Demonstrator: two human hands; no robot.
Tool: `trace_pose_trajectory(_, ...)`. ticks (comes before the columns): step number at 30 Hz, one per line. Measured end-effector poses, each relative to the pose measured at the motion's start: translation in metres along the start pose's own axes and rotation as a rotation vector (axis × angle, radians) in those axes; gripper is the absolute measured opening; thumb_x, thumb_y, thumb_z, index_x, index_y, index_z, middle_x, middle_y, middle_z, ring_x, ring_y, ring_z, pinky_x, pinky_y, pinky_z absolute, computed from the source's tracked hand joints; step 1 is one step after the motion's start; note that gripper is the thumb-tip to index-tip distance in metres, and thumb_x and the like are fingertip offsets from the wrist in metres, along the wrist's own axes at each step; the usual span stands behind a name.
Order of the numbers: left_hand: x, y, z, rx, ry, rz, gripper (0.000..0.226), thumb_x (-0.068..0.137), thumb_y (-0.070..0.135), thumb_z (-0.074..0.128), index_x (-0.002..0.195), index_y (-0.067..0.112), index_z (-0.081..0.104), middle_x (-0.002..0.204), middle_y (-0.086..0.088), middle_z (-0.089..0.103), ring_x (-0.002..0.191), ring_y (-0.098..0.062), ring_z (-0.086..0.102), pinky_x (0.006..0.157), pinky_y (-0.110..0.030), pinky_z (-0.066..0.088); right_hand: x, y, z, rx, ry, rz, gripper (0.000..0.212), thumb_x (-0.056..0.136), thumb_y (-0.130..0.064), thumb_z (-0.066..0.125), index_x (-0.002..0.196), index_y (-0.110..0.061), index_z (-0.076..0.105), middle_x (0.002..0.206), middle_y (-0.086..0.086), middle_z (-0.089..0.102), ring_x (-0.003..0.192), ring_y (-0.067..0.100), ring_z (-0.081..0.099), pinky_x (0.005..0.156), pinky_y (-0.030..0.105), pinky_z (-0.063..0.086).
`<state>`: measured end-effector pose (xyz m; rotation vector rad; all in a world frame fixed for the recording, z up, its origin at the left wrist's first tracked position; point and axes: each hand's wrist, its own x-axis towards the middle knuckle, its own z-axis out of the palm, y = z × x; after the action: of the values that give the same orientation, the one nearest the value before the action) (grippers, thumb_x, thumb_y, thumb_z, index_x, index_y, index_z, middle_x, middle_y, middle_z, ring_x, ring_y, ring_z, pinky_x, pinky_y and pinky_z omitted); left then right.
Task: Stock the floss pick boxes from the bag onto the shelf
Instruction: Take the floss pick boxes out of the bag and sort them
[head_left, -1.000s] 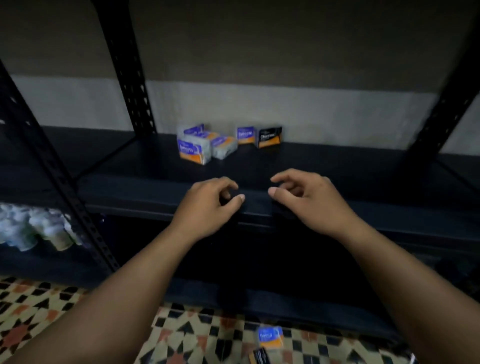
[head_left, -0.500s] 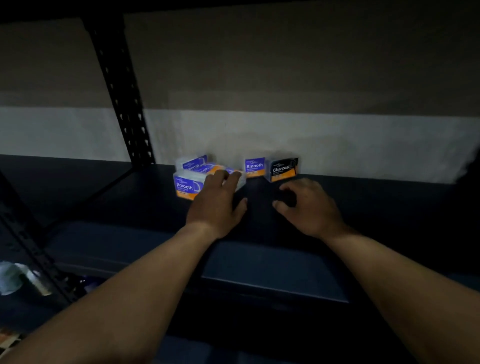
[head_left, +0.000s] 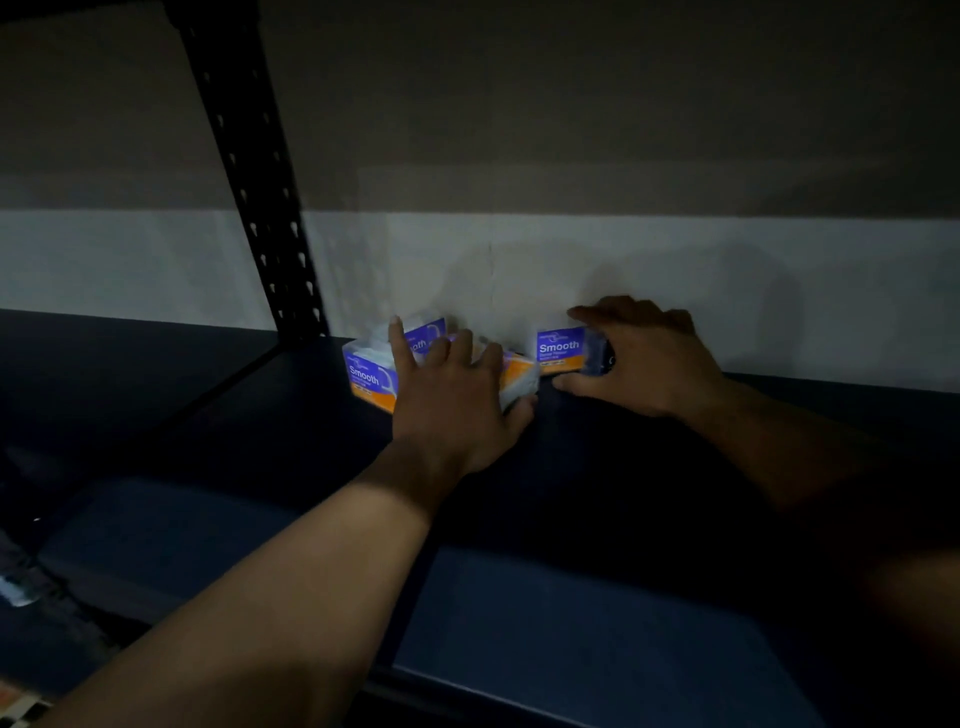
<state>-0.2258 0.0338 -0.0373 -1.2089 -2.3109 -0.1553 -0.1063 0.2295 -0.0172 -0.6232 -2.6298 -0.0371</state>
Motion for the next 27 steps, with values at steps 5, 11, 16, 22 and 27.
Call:
trace_pose_trajectory(5,0.006,-0.002,0.008,0.037,-0.063,-0.069,0.078,0.082,0.081,0.021,0.146,0.038,0.037,0.147,-0.009,0.046,0.136,-0.039,0.038,0.104,-0.071,-0.024,0.005,-0.004,-0.001,0.071,0.005,-0.031,0.083,0.071,-0.068,0.068,0.142,-0.033,0.045,0.144,0.0,0.043,0.127,0.025,0.045,0.106,0.041,0.036)
trace_pose_trajectory(11,0.002,-0.004,0.006,-0.002,-0.1,-0.102,0.079,0.082,0.084,0.021,0.147,0.04,0.032,0.151,-0.002,0.043,0.138,-0.035,0.036,0.105,-0.075,-0.012,-0.006,-0.012,-0.007,-0.004,0.054,-0.02,0.077,0.074,-0.075,0.057,0.138,-0.034,0.044,0.143,-0.008,0.048,0.121,0.023,0.053,0.094,0.034,0.043)
trace_pose_trajectory(16,-0.004,-0.007,0.0,0.007,-0.087,-0.07,0.085,0.079,0.086,0.022,0.147,0.036,0.036,0.149,0.0,0.047,0.137,-0.033,0.039,0.11,-0.073,-0.009,-0.012,-0.011,-0.01,0.04,0.044,-0.003,0.077,0.072,-0.073,0.063,0.135,-0.033,0.047,0.139,-0.007,0.049,0.117,0.022,0.057,0.091,0.033,0.045)
trace_pose_trajectory(22,-0.015,-0.003,-0.012,-0.035,0.004,0.044,0.085,0.076,0.087,0.027,0.137,0.034,0.051,0.131,0.005,0.062,0.13,-0.033,0.049,0.114,-0.064,-0.016,-0.028,-0.014,-0.018,-0.005,0.027,0.039,0.083,0.071,-0.081,0.055,0.135,-0.029,0.044,0.136,0.0,0.049,0.108,0.026,0.059,0.084,0.037,0.049)
trace_pose_trajectory(27,-0.028,0.001,-0.015,-0.184,0.013,0.115,0.084,0.073,0.081,0.038,0.132,0.024,0.057,0.125,-0.003,0.061,0.121,-0.039,0.048,0.118,-0.056,0.008,-0.049,-0.008,-0.03,0.085,-0.004,0.051,0.074,0.069,-0.073,0.065,0.128,-0.033,0.046,0.129,-0.005,0.05,0.105,0.022,0.059,0.082,0.033,0.046)
